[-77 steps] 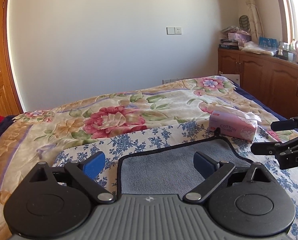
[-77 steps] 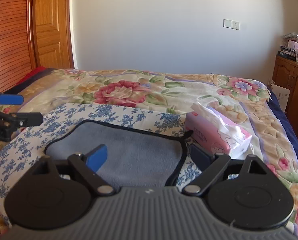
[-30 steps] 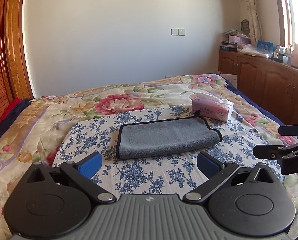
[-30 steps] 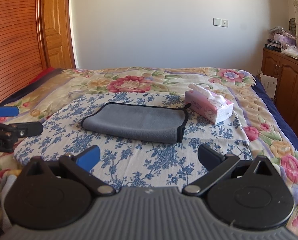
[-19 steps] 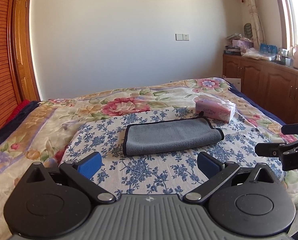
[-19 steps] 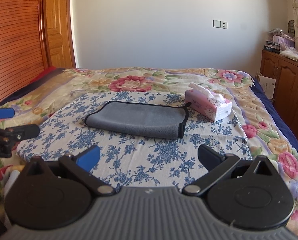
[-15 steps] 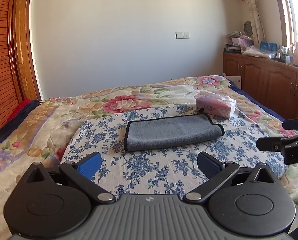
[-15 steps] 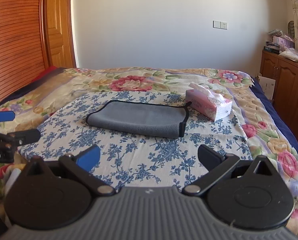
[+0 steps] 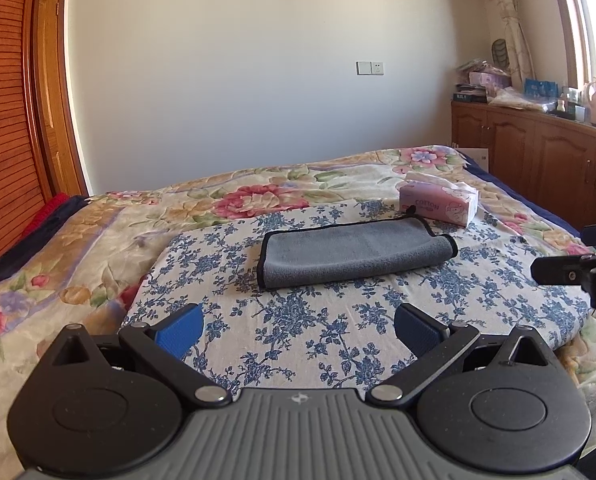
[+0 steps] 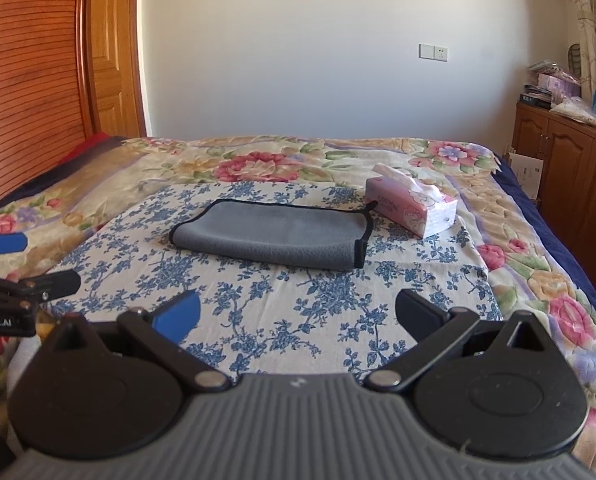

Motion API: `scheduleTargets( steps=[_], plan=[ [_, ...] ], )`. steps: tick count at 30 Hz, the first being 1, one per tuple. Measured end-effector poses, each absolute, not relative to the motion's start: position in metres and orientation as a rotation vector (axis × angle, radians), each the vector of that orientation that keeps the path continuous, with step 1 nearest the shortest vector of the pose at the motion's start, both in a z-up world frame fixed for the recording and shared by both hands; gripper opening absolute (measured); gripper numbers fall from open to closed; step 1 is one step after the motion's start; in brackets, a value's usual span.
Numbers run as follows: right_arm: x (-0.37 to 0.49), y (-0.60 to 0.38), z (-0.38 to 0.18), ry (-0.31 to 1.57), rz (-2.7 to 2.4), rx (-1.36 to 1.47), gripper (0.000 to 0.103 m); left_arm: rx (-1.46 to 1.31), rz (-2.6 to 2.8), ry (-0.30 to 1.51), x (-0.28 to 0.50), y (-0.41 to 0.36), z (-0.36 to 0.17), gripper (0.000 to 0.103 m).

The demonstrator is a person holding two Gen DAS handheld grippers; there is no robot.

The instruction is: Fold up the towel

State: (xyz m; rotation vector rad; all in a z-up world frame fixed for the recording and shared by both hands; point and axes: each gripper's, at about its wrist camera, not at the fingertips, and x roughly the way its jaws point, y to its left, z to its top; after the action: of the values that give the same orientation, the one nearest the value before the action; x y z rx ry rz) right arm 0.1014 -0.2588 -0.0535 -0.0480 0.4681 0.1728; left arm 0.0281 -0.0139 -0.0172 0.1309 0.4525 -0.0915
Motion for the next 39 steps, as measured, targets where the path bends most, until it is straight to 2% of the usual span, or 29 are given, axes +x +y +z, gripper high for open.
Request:
scheduleTargets(
  steps=[39],
  plan=[
    [0.092,-0.261,-0.045,0.302,0.088,-0.055,0.103,0.09,-0.063,0.315,0.02,-0.004,-0.003,0.103]
  ],
)
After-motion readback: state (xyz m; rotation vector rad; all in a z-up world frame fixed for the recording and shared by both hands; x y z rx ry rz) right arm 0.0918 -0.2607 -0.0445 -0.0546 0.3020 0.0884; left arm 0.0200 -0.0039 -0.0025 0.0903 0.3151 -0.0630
